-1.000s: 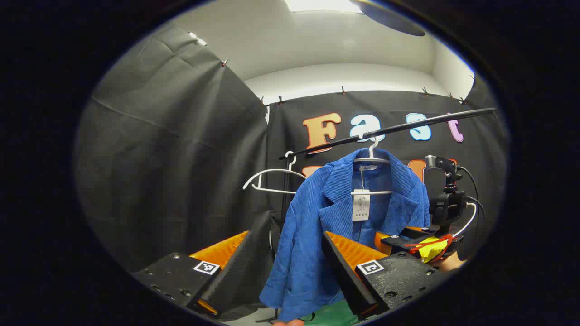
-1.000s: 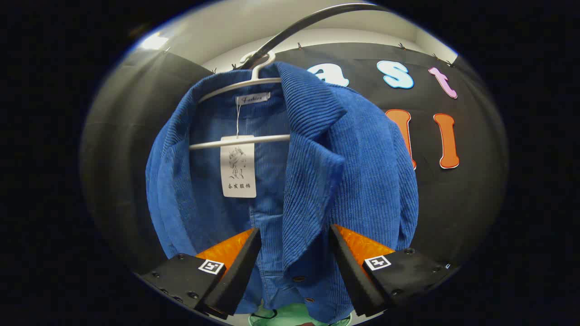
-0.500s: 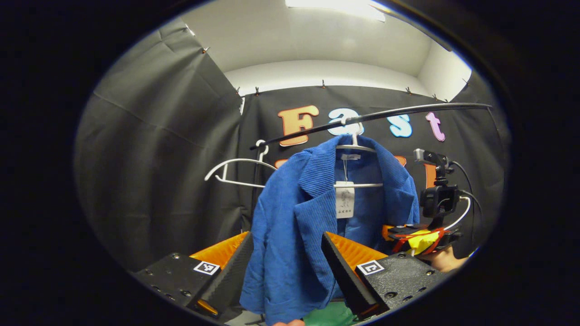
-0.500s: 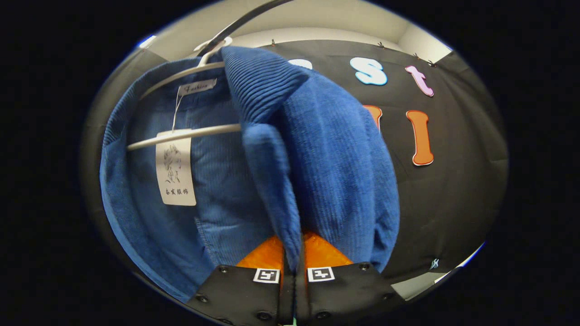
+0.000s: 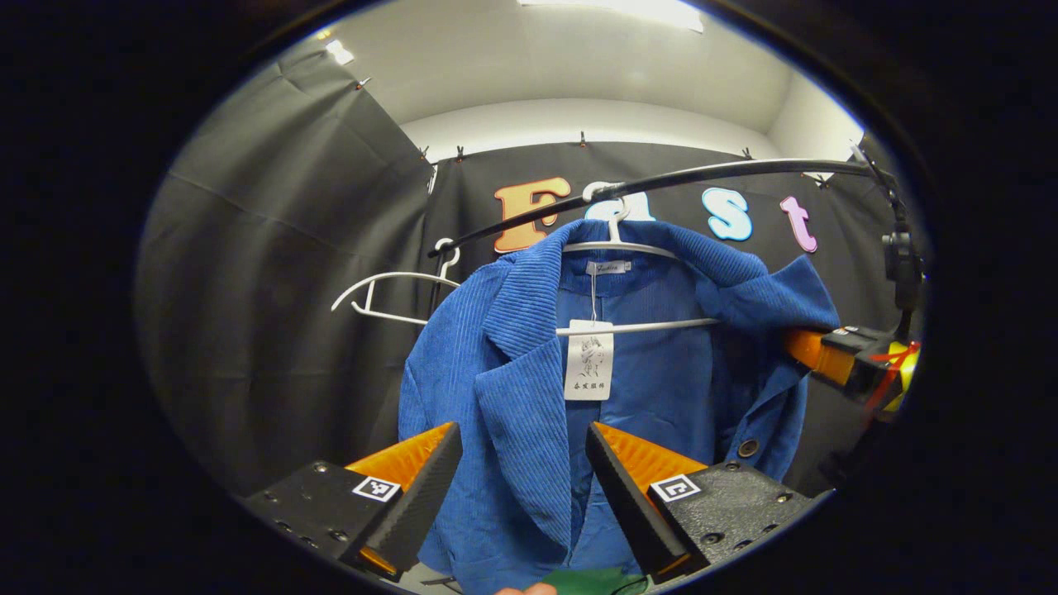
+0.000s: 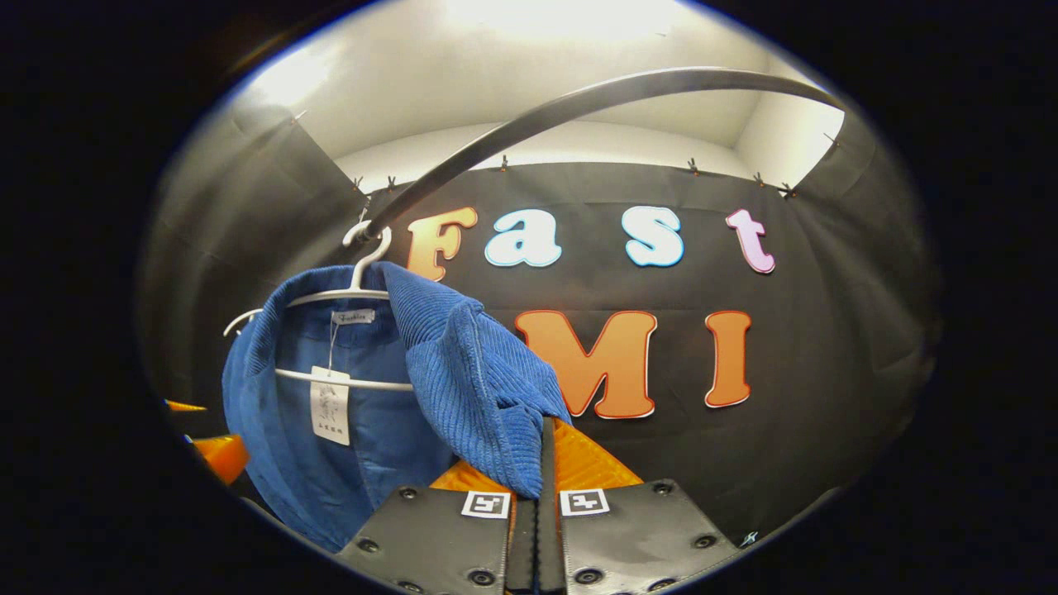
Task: Grasp the clothes on the hanger with both hands and then place them into the laundry hamper below.
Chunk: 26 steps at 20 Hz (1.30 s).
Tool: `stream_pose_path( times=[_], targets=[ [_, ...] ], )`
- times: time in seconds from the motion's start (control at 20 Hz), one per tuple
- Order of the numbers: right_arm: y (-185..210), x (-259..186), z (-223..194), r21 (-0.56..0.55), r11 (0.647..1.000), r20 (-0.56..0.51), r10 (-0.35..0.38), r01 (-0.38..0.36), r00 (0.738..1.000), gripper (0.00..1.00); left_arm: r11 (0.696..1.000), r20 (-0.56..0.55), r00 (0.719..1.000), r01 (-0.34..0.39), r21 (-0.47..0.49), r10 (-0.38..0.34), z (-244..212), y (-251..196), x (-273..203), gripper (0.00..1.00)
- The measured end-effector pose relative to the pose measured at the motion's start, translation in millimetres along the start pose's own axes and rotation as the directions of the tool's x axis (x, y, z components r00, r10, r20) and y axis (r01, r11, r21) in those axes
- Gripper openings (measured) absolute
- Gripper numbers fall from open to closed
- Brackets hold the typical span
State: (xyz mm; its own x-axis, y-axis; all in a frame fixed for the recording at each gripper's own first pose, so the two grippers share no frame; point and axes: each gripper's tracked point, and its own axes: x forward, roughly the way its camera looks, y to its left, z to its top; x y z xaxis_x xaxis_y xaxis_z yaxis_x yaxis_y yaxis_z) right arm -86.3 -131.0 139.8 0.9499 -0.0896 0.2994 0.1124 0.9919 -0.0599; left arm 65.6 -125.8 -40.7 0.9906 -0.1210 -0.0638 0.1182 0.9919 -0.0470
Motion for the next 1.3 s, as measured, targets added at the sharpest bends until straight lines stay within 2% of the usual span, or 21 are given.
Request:
stream_pose_path(
  times=[0.05,0.3,0.4,0.45,0.5,0.6,0.8,0.85,1.0,1.05,1.2,1.25,1.3],
  targets=[
    [-3.4,1.2,2.6,0.007,1.0,0.008,0.02,-0.021,1.0,0.09,1.0,0.002,1.0,-0.003,0.003,0.003,-0.6,-8.5,-0.9,0.92],
    [-16.7,-10.0,11.7,0.057,0.994,0.018,0.09,-0.091,0.996,0.09,0.999,0.003,0.999,-0.033,0.003,0.033,-14.3,-30.4,6.3,0.92],
    [-14.3,-14.3,13.3,0.068,0.992,0.018,0.105,-0.106,0.994,0.09,0.998,0.01,0.998,-0.069,-0.001,0.069,-21.9,-29.0,17.0,0.95],
    [-11.4,-15.0,15.8,0.074,0.991,0.023,0.114,-0.116,0.993,0.09,0.995,0.019,0.995,-0.095,0.005,0.095,-24.7,-25.0,23.7,0.92],
    [-12.3,-17.2,18.0,0.068,0.99,0.025,0.118,-0.12,0.993,0.09,0.993,0.022,0.992,-0.121,0.01,0.121,-28.4,-21.6,31.5,0.95],
    [-13.7,-22.1,23.0,0.05,0.991,0.03,0.123,-0.125,0.992,0.09,0.99,0.024,0.99,-0.14,0.012,0.139,-38.5,-19.4,49.2,0.92],
    [-12.4,-26.9,31.4,0.023,0.992,0.045,0.124,-0.125,0.991,0.09,0.98,0.061,0.979,-0.196,0.039,0.193,-41.7,-4.7,74.7,0.95],
    [-12.0,-26.8,31.8,0.018,0.992,0.046,0.122,-0.123,0.991,0.09,0.976,0.073,0.975,-0.215,0.044,0.211,-40.2,1.6,82.0,0.92],
    [-11.8,-28.6,32.5,0.016,0.993,0.045,0.116,-0.117,0.992,0.09,0.971,0.068,0.972,-0.228,0.066,0.223,-39.8,15.5,94.0,0.95],
    [-12.4,-28.1,32.6,0.016,0.993,0.045,0.113,-0.114,0.993,0.09,0.972,0.062,0.974,-0.224,0.066,0.22,-39.3,18.2,94.4,0.89],
    [-9.7,-28.0,31.1,0.018,0.994,0.043,0.104,-0.105,0.994,0.08,0.976,0.067,0.977,-0.207,0.071,0.202,-35.4,32.1,90.5,0.54],
    [-9.6,-27.3,29.6,0.02,0.994,0.041,0.103,-0.104,0.994,0.09,0.98,0.064,0.982,-0.183,0.084,0.178,-34.9,32.2,90.8,0.48],
    [-9.3,-25.1,27.9,0.021,0.995,0.038,0.101,-0.102,0.994,0.09,0.98,0.063,0.985,-0.168,0.11,0.162,-31.9,31.7,88.0,0.37]
  ],
)
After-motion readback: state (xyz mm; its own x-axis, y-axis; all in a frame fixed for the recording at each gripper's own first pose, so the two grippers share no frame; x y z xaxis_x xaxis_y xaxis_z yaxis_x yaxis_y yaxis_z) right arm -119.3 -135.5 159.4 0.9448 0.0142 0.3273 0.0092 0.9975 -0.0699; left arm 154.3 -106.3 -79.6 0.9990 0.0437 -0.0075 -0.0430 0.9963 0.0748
